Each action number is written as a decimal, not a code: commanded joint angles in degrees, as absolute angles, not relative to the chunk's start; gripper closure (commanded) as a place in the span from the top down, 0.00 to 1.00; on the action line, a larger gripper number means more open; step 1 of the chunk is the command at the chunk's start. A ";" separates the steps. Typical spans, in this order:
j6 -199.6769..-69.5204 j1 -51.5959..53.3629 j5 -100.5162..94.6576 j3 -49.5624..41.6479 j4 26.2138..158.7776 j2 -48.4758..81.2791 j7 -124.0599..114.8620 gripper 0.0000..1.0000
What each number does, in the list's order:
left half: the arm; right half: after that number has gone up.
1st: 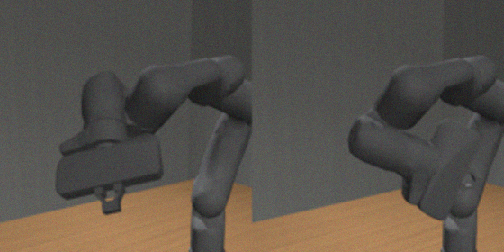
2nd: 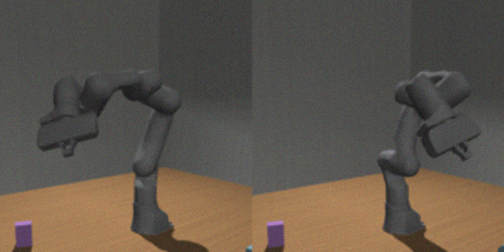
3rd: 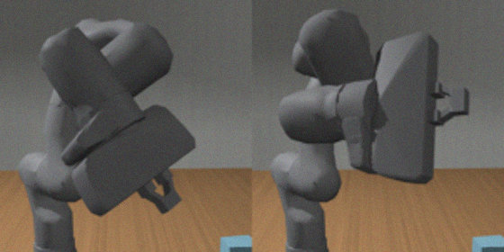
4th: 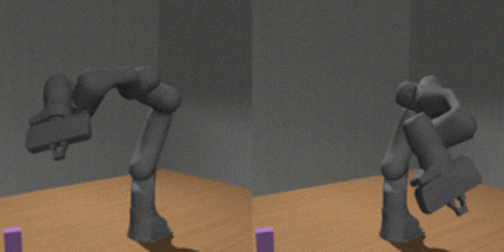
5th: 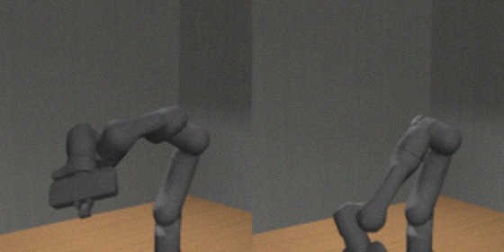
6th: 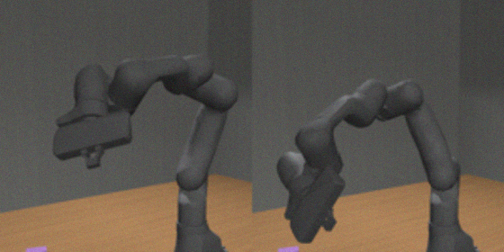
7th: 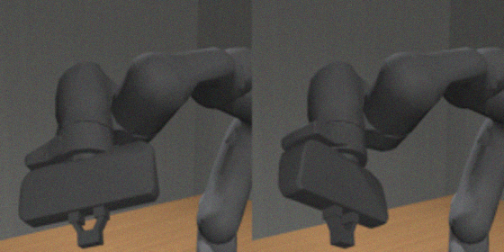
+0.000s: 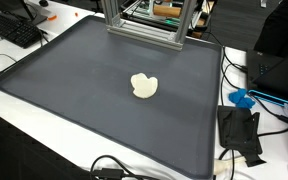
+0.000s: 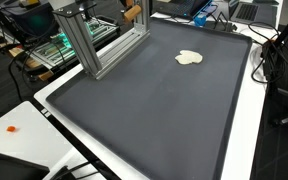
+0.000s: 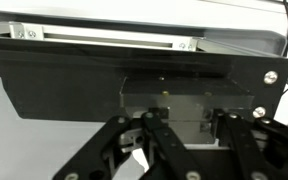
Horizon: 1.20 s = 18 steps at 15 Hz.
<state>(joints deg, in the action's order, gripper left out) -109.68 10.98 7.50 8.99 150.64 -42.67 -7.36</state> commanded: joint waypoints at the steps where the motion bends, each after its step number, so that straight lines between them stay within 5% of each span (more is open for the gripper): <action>1: -107.23 10.33 8.45 8.93 152.28 -44.54 -8.14 0.22; 4: -107.29 10.34 8.47 8.89 152.18 -44.40 -8.12 0.22; 5: -107.29 10.34 8.39 8.92 152.13 -44.36 -8.05 0.36; 6: -107.26 10.32 8.35 8.94 152.08 -44.30 -8.06 0.72; 11: -105.05 9.56 7.99 8.38 151.30 -44.04 -7.61 0.99; 18: -104.14 8.52 7.50 8.21 149.58 -43.66 -7.31 1.00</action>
<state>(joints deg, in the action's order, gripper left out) -106.74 8.78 7.35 8.37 150.44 -42.64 -7.73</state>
